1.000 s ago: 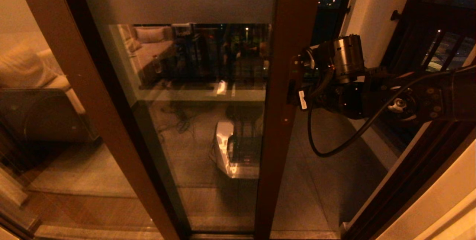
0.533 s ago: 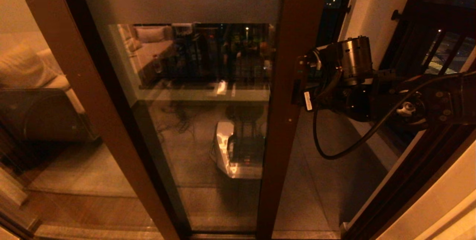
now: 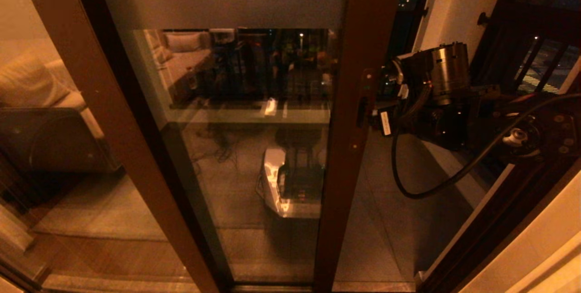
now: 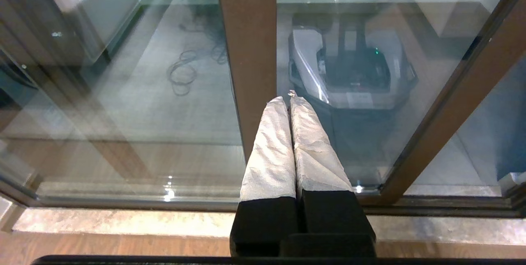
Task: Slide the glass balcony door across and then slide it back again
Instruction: Close the slid door
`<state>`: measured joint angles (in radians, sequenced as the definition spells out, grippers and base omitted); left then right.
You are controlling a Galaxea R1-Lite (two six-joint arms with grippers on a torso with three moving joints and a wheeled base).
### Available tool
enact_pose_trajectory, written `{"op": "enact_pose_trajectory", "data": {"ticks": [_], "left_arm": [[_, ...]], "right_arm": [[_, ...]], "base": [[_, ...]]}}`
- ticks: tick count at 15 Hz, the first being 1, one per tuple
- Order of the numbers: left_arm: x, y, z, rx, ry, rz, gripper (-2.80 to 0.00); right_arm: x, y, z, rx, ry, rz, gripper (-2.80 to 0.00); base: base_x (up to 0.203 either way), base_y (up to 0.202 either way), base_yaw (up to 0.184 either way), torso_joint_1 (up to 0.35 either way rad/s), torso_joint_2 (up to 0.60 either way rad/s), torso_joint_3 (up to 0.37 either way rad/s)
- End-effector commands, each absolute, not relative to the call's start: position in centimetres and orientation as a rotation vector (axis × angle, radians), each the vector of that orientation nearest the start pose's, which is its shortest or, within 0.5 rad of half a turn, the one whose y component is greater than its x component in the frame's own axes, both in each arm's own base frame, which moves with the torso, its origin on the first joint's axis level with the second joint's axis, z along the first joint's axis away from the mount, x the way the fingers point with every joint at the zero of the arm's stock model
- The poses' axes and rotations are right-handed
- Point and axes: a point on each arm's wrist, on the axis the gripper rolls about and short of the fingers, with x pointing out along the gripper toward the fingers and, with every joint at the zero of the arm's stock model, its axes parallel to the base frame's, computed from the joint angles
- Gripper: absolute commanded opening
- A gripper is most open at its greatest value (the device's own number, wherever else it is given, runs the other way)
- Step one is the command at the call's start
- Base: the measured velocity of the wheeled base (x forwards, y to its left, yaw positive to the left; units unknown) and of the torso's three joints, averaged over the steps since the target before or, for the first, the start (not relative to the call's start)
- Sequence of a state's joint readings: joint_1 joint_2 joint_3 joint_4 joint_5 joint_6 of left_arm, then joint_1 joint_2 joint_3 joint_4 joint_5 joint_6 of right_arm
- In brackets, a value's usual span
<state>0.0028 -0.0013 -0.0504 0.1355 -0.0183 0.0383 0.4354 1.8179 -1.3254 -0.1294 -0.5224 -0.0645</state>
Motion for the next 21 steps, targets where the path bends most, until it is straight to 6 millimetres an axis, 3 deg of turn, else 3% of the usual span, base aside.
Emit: {"op": "enact_pose_trajectory", "data": {"ticks": [1,5,10,15,17,21], "left_arm": [[-2.7,0.0,7.5,0.037,0.086,-0.017,-2.8],[-2.7,0.0,7.5,0.037,0.086,-0.017,-2.8],[-2.7,0.0,7.5,0.037,0.086,-0.017,-2.8],[-2.7,0.0,7.5,0.037,0.086,-0.017,-2.8],[-2.7,0.0,7.5,0.037,0.086,-0.017,-2.8],[-2.7,0.0,7.5,0.037,0.086,-0.017,-2.8]], "right_arm": [[32.9,13.9,23.8,-0.229,0.324,-0.075,0.0],[33.5,13.4,23.7,-0.239,0.31,-0.092,0.0],[29.6,12.3,25.7,-0.263,0.272,-0.058,0.0],[26.9,15.1,27.1,-0.247,0.217,0.076,0.0],[27.0,16.4,26.8,-0.251,0.219,0.108,0.0],[29.3,17.3,25.5,-0.267,0.25,0.092,0.0]], "base": [[0.0,0.0,0.0,0.0,0.0,0.0],[0.0,0.0,0.0,0.0,0.0,0.0],[0.0,0.0,0.0,0.0,0.0,0.0],[0.0,0.0,0.0,0.0,0.0,0.0],[0.0,0.0,0.0,0.0,0.0,0.0],[0.0,0.0,0.0,0.0,0.0,0.0]]}}
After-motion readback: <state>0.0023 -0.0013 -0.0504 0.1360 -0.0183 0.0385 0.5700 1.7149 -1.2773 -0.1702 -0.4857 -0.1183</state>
